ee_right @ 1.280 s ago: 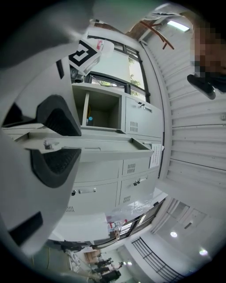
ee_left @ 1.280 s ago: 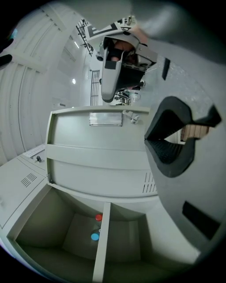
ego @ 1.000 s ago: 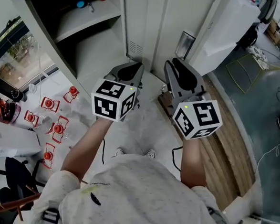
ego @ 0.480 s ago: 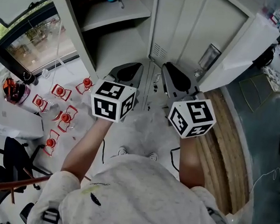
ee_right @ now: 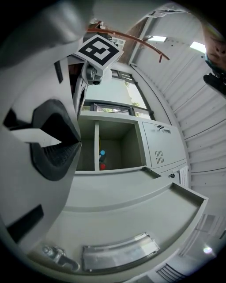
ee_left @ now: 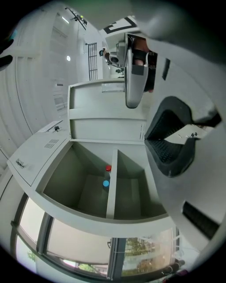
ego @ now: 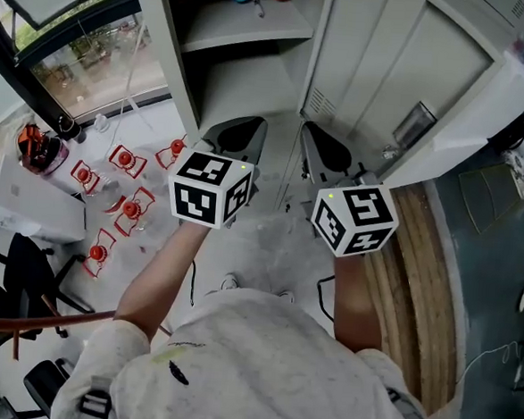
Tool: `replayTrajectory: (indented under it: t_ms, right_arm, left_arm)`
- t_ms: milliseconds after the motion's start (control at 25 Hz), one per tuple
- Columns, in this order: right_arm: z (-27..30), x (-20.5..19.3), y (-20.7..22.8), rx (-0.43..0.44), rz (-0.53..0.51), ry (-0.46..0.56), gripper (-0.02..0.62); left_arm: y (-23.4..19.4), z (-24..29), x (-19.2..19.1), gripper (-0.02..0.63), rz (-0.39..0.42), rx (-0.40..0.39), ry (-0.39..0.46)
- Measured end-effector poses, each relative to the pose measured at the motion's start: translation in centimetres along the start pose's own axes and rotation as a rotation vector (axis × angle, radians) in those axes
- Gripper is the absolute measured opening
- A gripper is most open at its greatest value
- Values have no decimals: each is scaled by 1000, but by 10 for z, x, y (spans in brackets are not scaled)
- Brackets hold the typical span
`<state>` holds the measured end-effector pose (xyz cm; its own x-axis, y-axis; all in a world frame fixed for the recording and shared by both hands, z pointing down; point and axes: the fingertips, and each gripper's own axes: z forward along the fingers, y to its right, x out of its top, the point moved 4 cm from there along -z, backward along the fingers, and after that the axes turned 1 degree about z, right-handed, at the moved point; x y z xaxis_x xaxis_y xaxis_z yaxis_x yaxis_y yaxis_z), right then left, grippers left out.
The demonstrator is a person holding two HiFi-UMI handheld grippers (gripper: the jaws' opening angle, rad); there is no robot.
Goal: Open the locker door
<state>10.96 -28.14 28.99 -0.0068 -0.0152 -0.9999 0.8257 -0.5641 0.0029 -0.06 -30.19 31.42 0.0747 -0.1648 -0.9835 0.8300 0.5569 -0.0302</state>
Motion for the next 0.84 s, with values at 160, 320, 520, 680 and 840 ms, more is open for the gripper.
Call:
replayTrajectory:
  t_ms: [160,320,520,680,840]
  right_arm:
    - [2,-1,-1,14,3,-2,3]
    - [1,-3,-1,19,9,-3,3]
    - [-2,-4,2,20,12,-4,3]
    - [-4,-4,4,18,13,-4,4]
    - [-6,-5,5,17,14,-5,3]
  left_arm:
    - [-1,-2,0,6,0,11,-1]
    - [0,-2,-2,6,1,15,-4]
    - [5,0,-2,6,2,9,-6]
    - [8,2,-2,6,3,3,-8]
    - [10,3,-4,6,3,-1,-11]
